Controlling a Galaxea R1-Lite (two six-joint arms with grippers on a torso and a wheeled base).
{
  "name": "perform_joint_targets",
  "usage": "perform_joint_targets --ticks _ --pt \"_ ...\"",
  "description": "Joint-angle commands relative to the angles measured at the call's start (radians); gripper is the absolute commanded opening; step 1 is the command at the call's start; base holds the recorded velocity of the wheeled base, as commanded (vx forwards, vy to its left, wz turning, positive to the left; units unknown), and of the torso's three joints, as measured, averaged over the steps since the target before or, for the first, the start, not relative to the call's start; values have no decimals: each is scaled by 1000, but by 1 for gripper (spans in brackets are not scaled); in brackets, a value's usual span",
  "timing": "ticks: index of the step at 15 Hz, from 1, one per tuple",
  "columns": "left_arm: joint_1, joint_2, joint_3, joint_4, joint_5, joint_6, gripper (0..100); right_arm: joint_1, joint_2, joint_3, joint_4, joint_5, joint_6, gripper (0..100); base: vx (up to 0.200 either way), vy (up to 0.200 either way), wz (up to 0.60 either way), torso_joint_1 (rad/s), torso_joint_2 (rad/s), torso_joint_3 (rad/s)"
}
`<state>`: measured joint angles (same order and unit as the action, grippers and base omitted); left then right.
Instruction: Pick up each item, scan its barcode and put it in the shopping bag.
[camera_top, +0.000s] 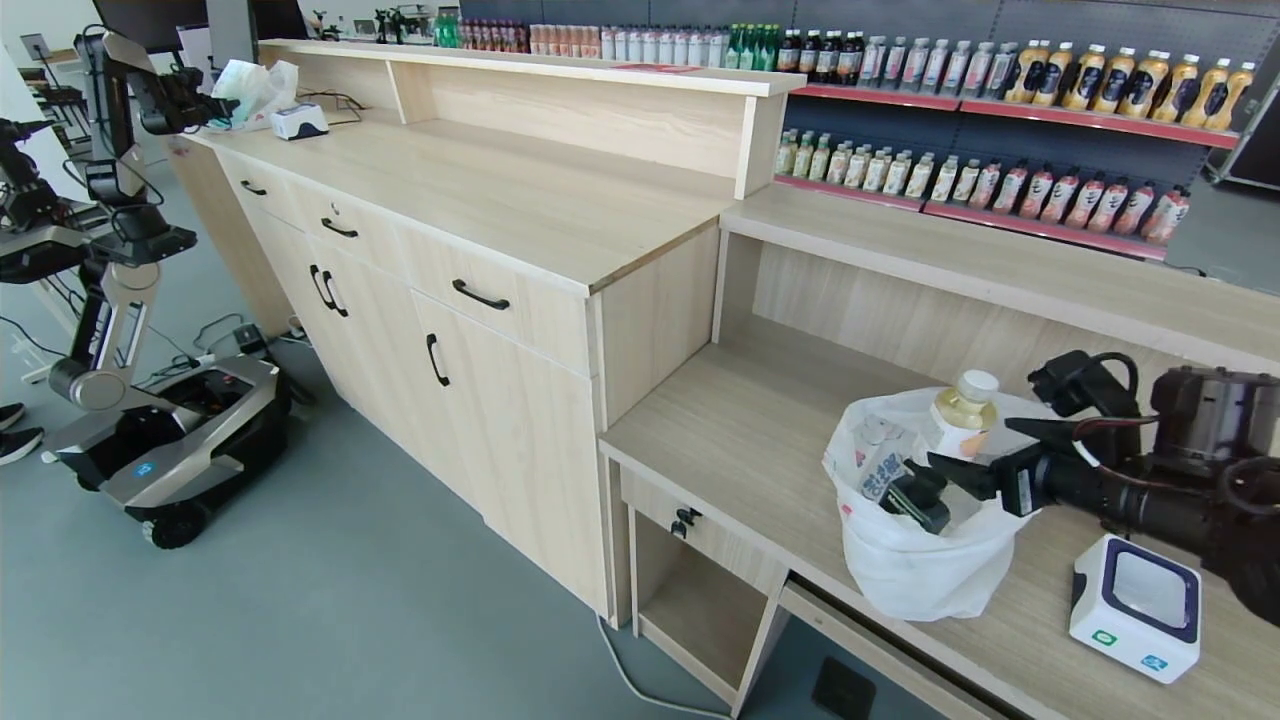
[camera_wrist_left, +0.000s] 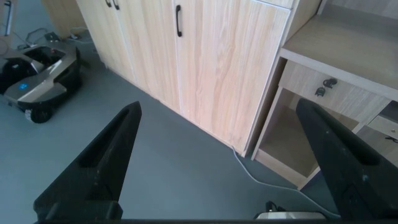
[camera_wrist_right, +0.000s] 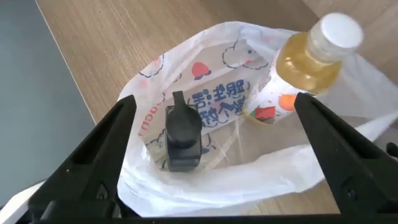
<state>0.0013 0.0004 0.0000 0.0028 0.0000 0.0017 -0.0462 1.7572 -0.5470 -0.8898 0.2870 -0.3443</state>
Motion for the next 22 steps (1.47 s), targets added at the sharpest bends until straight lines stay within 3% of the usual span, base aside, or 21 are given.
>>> perform_joint_targets --ticks 1,2,4,5,6,8,10,12,13,16,20,22 --pt "0 0 0 0 0 0 100 -152 -490 52 324 -49 -96 100 0 0 -600 7 7 2" --pt "0 0 0 0 0 0 100 -235 -561 48 407 -52 -117 100 0 0 -600 -90 119 76" --pt "0 0 0 0 0 0 100 -494 -693 56 568 -51 -183 100 0 0 -600 -97 181 78" --pt "0 0 0 0 0 0 100 -537 -708 59 594 -52 -197 100 0 0 -600 -7 51 12" --pt "0 0 0 -1 0 0 100 -663 -728 73 621 -60 -234 100 0 0 -600 -12 32 12" --pt "0 0 0 0 0 0 100 -771 -670 75 577 -155 -237 100 0 0 -600 -17 7 5" --pt "0 0 0 0 0 0 100 -790 -499 90 431 -295 -213 100 0 0 -600 -5 5 5" --pt "0 0 0 0 0 0 100 -790 -268 90 189 -308 -16 100 0 0 0 0 0 0" --pt "0 0 0 0 0 0 100 -787 -177 87 100 -299 50 100 0 0 0 0 0 0" --pt "0 0 0 0 0 0 100 -836 13 94 -75 -201 56 100 0 0 0 0 0 0" --pt "0 0 0 0 0 0 100 -877 168 87 -248 -65 51 100 0 0 0 0 0 0" --pt "0 0 0 0 0 0 100 -899 196 88 -290 -52 51 100 0 0 0 0 0 0"
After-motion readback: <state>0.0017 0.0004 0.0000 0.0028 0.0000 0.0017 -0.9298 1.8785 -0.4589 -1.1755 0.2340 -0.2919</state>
